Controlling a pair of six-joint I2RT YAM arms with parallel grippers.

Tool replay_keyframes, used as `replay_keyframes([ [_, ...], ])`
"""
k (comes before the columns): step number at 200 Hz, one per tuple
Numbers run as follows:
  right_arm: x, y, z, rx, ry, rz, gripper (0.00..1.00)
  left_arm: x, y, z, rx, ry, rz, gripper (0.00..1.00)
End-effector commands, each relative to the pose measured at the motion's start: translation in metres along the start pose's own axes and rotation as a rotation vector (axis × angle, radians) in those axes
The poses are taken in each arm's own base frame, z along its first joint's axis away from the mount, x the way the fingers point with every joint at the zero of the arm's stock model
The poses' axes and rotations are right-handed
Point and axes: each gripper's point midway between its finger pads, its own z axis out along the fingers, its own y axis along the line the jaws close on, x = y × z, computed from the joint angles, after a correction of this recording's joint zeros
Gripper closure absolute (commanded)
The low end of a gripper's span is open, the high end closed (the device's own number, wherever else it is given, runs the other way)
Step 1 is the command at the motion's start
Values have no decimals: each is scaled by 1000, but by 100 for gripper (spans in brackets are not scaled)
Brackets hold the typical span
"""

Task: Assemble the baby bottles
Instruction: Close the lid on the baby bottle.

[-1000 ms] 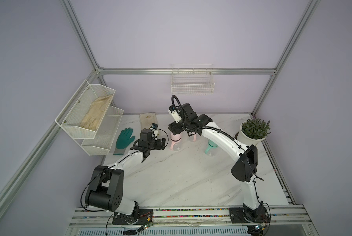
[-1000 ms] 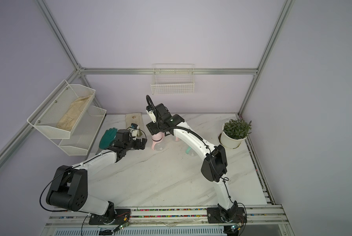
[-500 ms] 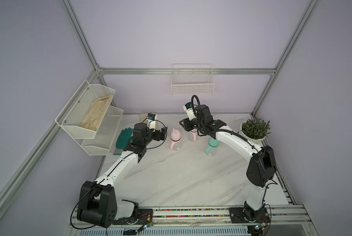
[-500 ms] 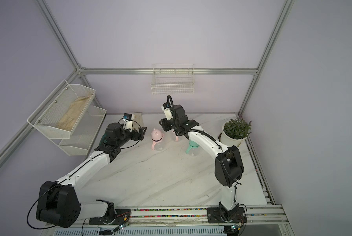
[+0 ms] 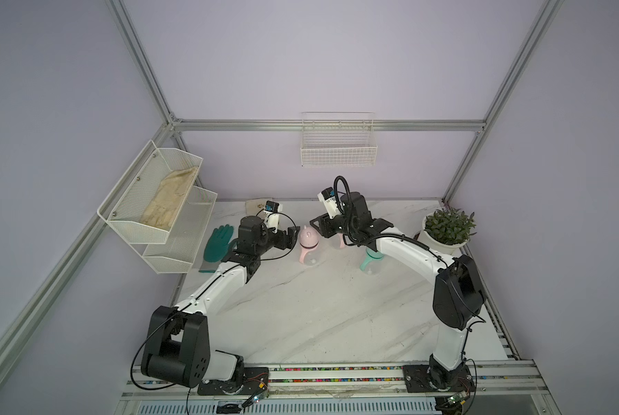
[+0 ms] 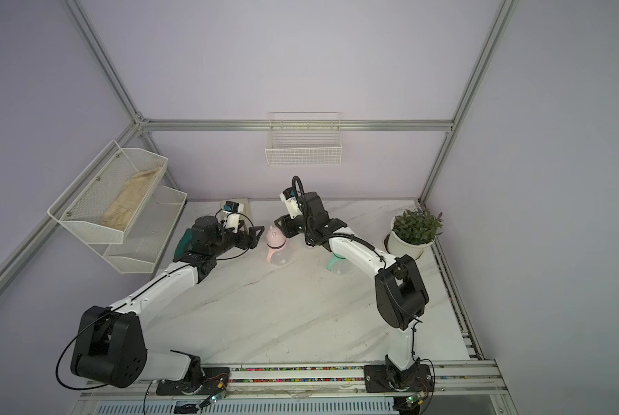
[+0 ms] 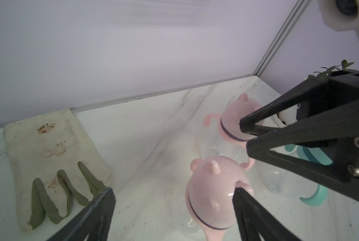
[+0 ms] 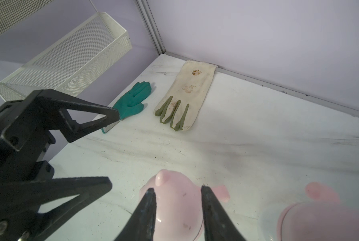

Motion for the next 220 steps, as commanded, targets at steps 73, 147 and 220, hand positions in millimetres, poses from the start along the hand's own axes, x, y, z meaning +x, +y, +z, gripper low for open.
replay_keyframes([
  [73, 18, 7, 27, -75, 29, 23, 66, -31, -11, 19, 39, -78, 21, 15],
  [147, 24, 10, 30, -61, 43, 15, 67, -6, -15, 32, 50, -27, 14, 17],
  [220, 55, 14, 41, -27, 109, 19, 70, 9, -14, 37, 35, -2, 12, 19],
])
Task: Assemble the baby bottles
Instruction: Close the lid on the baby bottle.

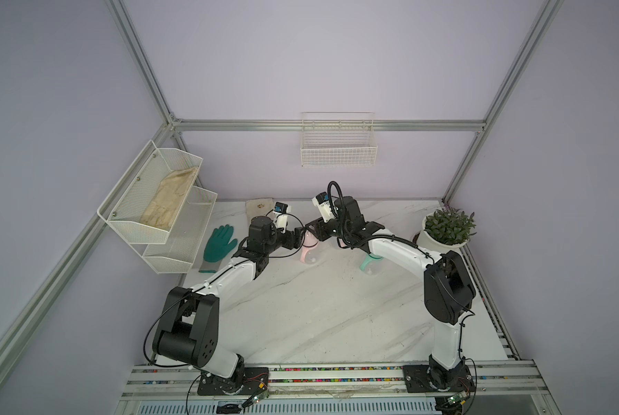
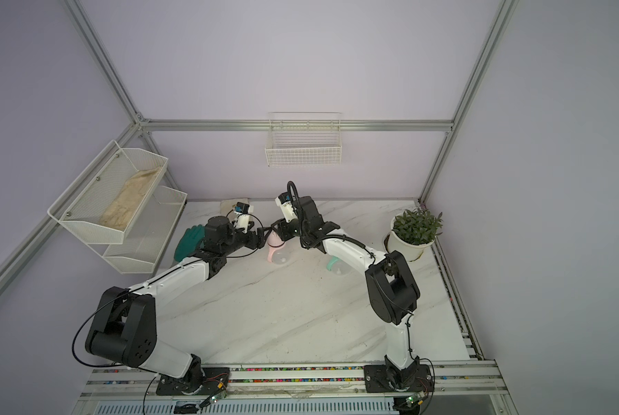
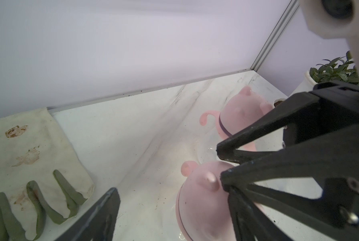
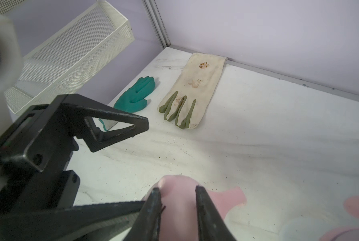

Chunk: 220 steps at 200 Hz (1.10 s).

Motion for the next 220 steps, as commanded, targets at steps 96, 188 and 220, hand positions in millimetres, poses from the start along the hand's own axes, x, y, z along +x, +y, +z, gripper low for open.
replay_keyframes([
  [96, 126, -9, 17, 108, 195, 84, 73, 42, -13, 5, 16, 82, -16, 23],
  [188, 174, -9, 22, 132, 278, 119, 74, 84, -9, 4, -13, 159, -53, 24],
  [220, 149, -4, 22, 129, 244, 107, 74, 63, -1, -6, -72, 128, -50, 21],
])
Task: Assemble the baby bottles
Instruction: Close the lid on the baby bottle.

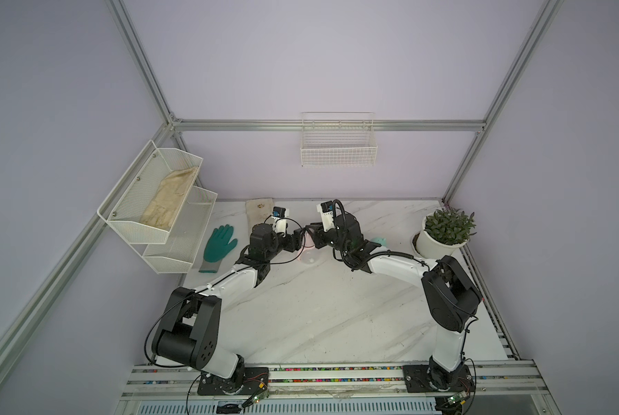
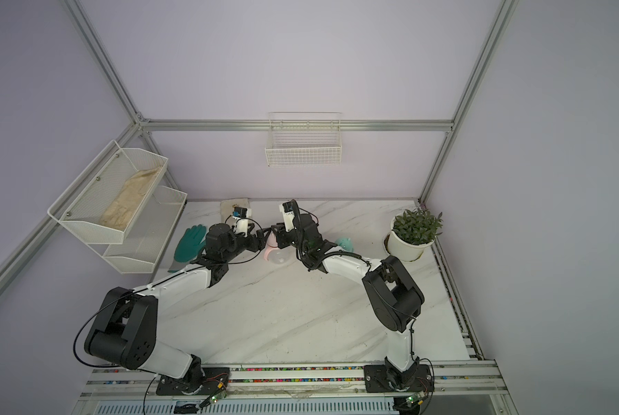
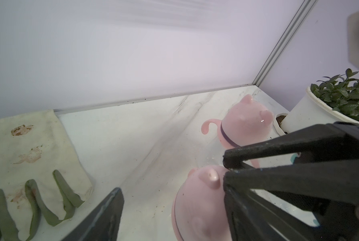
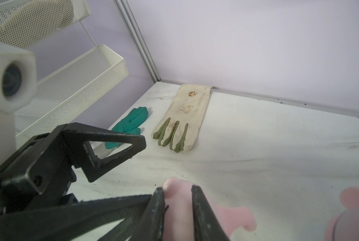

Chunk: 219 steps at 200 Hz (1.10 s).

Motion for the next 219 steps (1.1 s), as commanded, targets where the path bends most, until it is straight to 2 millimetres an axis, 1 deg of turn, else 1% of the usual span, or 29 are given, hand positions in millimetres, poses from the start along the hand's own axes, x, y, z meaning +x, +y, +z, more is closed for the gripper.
replay_keyframes([
  [1, 136, -11, -4, 56, 441, 42, 74, 51, 3, -7, -45, 186, -15, 21],
  [22, 120, -9, 2, 61, 424, 27, 74, 18, 13, -21, -125, 135, -23, 15],
  [26, 116, -9, 3, 64, 419, 27, 73, 15, 16, -22, -144, 135, -21, 14],
  [28, 114, -9, 4, 65, 415, 28, 73, 4, 14, -29, -148, 108, -15, 13],
  [31, 112, -9, 4, 70, 413, 26, 73, -4, 15, -33, -155, 91, -7, 12],
  [47, 98, -9, 8, 83, 393, 12, 73, -30, 14, -49, -175, 39, 35, 6],
  [60, 88, -8, 10, 89, 381, 4, 73, -46, 15, -63, -196, 10, 56, 2],
  [76, 73, -7, 11, 94, 360, -7, 73, -58, 16, -79, -217, -16, 73, 1],
  [91, 60, -8, 11, 103, 340, -20, 72, -60, 19, -89, -237, -22, 80, 0],
  [104, 46, -10, 12, 114, 324, -35, 71, -55, 23, -93, -257, -14, 85, 0],
  [128, 17, -13, 11, 135, 283, -55, 69, -37, 30, -92, -280, 20, 80, 0],
  [146, 0, -13, 11, 141, 249, -61, 64, -30, 34, -92, -293, 34, 72, 0],
  [171, -22, -9, 9, 149, 211, -73, 59, -33, 36, -91, -295, 34, 66, 0],
  [184, -38, -4, 5, 142, 182, -80, 55, -35, 37, -91, -297, 31, 68, 0],
  [206, -68, 6, -7, 124, 124, -105, 44, -38, 42, -92, -305, 25, 87, 0],
  [219, -83, 9, -14, 126, 88, -132, 38, -39, 53, -92, -331, 24, 118, 0],
])
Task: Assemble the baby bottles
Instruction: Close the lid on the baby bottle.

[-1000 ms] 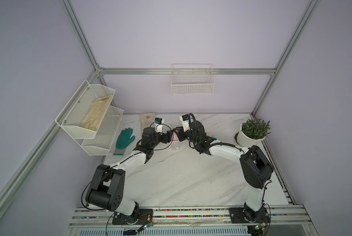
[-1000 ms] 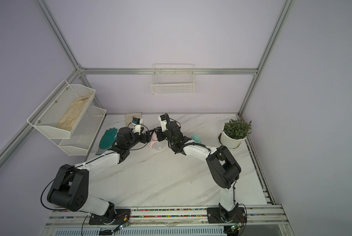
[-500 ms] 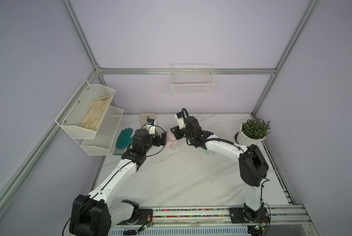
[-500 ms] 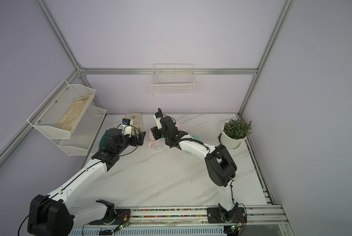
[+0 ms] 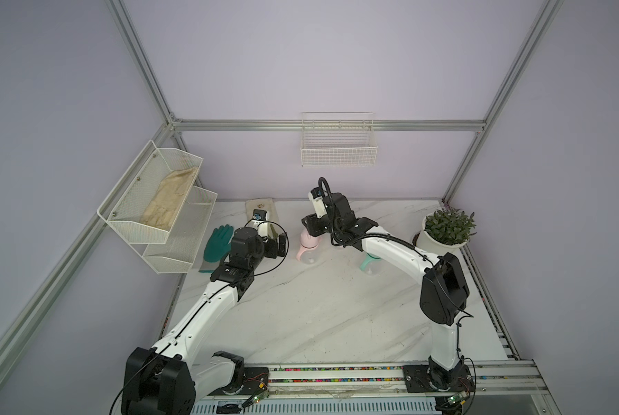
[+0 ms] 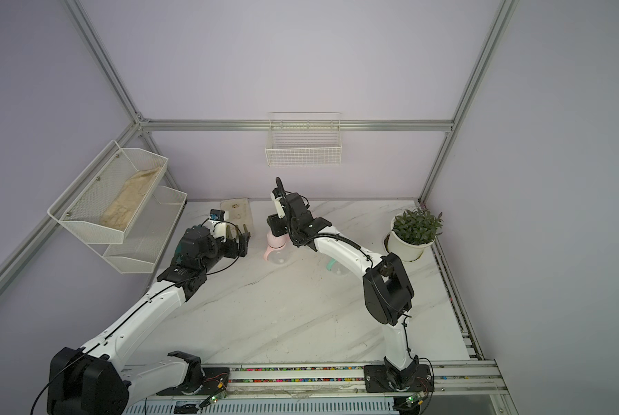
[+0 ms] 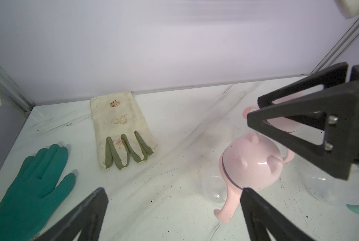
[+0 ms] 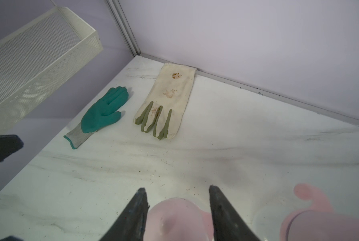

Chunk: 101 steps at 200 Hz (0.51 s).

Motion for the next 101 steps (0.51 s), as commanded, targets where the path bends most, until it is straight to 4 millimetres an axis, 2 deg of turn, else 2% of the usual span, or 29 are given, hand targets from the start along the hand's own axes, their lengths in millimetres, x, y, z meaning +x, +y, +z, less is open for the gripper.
replay_keyframes([
  [1, -37, 3, -27, 12, -78, -47, 37, -13, 16, 3, -45, -41, 52, 0],
  [15, -48, -7, -37, 56, -107, -70, 31, -8, 40, 8, -99, -42, 52, 0],
  [31, -55, -34, -51, 143, -130, -82, 28, 6, 67, 18, -136, -25, 29, 0],
  [57, -65, -84, -92, 259, -193, -82, 20, 38, 87, 33, -156, 17, 30, 0],
  [78, -58, -132, -119, 348, -219, -62, 14, 57, 97, 40, -172, 26, 20, 0],
  [101, -33, -195, -136, 415, -253, 7, 12, 70, 114, 41, -222, 17, 15, 0],
])
